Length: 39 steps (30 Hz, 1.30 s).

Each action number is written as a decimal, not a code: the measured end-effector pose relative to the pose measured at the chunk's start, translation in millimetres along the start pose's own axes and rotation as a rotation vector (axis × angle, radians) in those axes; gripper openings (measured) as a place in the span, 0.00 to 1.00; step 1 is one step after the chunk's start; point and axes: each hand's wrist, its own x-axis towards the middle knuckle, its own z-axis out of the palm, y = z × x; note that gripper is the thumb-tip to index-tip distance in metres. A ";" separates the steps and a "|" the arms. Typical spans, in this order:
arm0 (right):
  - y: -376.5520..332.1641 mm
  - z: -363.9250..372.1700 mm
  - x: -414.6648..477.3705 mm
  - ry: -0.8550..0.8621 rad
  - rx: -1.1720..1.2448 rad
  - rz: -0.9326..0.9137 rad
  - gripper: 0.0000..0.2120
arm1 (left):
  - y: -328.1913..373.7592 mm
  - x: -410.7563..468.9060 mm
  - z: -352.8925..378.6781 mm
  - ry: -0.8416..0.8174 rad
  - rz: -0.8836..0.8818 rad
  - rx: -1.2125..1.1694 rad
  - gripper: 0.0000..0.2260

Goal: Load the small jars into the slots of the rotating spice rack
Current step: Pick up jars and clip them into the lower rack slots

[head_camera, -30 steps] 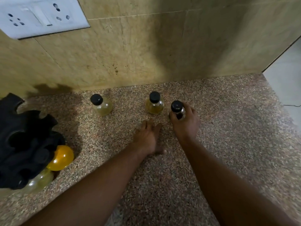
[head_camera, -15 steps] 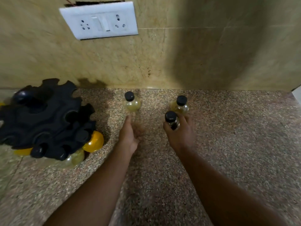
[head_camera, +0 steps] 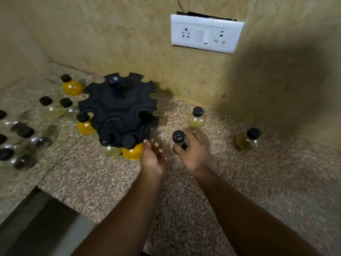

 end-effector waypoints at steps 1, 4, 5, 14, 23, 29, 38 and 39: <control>-4.4 5.2 0.2 -0.037 0.008 -0.010 0.26 | 2.2 0.8 -8.4 0.012 0.008 0.001 0.16; -19.8 25.5 -1.1 -0.134 0.012 -0.064 0.28 | 16.4 0.8 -32.9 -0.001 0.053 -0.035 0.14; -25.1 30.9 -2.4 -0.148 0.008 -0.084 0.28 | 22.1 -1.4 -37.8 -0.022 0.067 -0.046 0.14; -64.7 58.7 -4.0 -0.151 -0.040 -0.086 0.26 | 58.8 1.7 -67.5 -0.089 -0.027 0.095 0.14; -77.3 67.6 10.0 -0.134 -0.054 -0.022 0.29 | 71.5 2.9 -76.0 -0.123 -0.104 0.244 0.14; -82.3 68.6 18.9 -0.114 -0.045 0.040 0.35 | 73.3 1.1 -74.8 -0.140 -0.098 0.295 0.14; -54.2 58.5 19.5 -0.107 -0.104 -0.024 0.34 | 15.8 0.8 -52.7 0.013 0.297 0.484 0.16; -48.0 53.5 18.8 -0.093 -0.095 -0.009 0.33 | 7.9 3.0 -48.0 -0.016 0.299 0.527 0.16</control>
